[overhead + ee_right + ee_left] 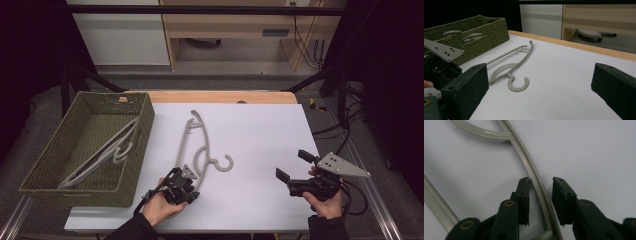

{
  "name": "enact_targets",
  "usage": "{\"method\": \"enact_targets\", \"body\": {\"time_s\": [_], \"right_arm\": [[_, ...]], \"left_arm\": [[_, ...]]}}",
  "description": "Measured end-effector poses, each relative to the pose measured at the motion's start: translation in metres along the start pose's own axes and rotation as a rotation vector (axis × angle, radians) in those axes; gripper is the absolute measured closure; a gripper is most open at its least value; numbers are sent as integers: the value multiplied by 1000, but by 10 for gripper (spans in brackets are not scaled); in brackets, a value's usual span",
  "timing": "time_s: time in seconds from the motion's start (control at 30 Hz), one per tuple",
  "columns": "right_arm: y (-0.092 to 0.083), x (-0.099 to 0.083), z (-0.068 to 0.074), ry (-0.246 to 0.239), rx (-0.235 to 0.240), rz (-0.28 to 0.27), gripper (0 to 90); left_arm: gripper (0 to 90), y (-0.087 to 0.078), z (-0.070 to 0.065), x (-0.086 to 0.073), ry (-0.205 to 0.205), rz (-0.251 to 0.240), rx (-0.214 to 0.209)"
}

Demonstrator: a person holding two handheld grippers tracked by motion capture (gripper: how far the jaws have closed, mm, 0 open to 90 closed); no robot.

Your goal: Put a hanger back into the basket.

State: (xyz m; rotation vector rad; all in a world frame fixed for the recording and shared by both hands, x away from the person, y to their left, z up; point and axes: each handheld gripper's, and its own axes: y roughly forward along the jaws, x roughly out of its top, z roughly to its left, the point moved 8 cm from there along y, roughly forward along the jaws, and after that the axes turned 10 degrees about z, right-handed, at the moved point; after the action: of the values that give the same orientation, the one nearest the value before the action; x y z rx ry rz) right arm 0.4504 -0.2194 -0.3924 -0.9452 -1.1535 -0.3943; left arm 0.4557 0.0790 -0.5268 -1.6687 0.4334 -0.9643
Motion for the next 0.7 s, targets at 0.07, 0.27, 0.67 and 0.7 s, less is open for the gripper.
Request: {"method": "enact_targets", "body": {"time_s": [0.07, 0.27, 0.67, 0.7], "right_arm": [[0, 0, 0, 0, 0, -1, 16], [1, 0, 1, -6, 3, 5, 16], [-1, 0, 0, -3, 2, 0, 16], [0, 0, 0, -1, 1, 0, 16]], "left_arm": [[682, 0, 1, 0, -7, 3, 23], [774, -1, 3, 1, 12, 41, 33], [808, -3, 8, -3, 111, 52, 4], [770, -3, 7, -2, 109, 49, -1]]}}
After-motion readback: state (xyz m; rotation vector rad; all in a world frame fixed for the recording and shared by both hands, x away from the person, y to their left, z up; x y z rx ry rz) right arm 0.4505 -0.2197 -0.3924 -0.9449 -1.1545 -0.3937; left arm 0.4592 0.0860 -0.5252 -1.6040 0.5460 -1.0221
